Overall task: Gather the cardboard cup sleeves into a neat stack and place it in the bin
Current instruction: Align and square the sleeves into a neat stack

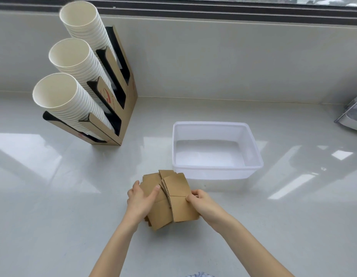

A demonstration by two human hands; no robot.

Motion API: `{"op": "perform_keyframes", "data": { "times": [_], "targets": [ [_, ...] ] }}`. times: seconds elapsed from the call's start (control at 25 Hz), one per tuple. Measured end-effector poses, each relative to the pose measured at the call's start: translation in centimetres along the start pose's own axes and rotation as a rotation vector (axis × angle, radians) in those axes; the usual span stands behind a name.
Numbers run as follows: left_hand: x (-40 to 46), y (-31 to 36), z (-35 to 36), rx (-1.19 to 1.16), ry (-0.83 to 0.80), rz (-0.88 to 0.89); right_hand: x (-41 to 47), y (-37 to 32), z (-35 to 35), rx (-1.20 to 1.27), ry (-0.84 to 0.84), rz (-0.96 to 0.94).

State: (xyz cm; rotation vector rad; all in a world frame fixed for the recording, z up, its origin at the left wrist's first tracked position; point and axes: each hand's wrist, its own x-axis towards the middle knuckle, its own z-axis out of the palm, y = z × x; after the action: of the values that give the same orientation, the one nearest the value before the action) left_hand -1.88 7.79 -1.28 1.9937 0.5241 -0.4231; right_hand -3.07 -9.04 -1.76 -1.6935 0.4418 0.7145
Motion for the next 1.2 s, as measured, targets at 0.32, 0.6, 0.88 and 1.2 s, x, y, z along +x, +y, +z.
{"op": "perform_keyframes", "data": {
  "times": [0.32, 0.6, 0.88, 1.2],
  "targets": [
    [0.3, -1.2, -0.1, -0.067, -0.069, 0.047, 0.7, -1.2, 1.1, -0.060, -0.005, -0.030],
    [0.3, -1.7, -0.1, -0.187, -0.040, 0.012, 0.6, -1.3, 1.6, -0.001, 0.018, -0.040],
    [-0.2, -2.1, -0.7, -0.356, -0.032, -0.017, 0.0, -0.9, 1.0, 0.182, -0.002, -0.049],
    [0.1, -1.7, -0.5, -0.460, -0.053, -0.052, -0.1, -2.1, 2.6, 0.052, -0.020, -0.105]
  ]
}}
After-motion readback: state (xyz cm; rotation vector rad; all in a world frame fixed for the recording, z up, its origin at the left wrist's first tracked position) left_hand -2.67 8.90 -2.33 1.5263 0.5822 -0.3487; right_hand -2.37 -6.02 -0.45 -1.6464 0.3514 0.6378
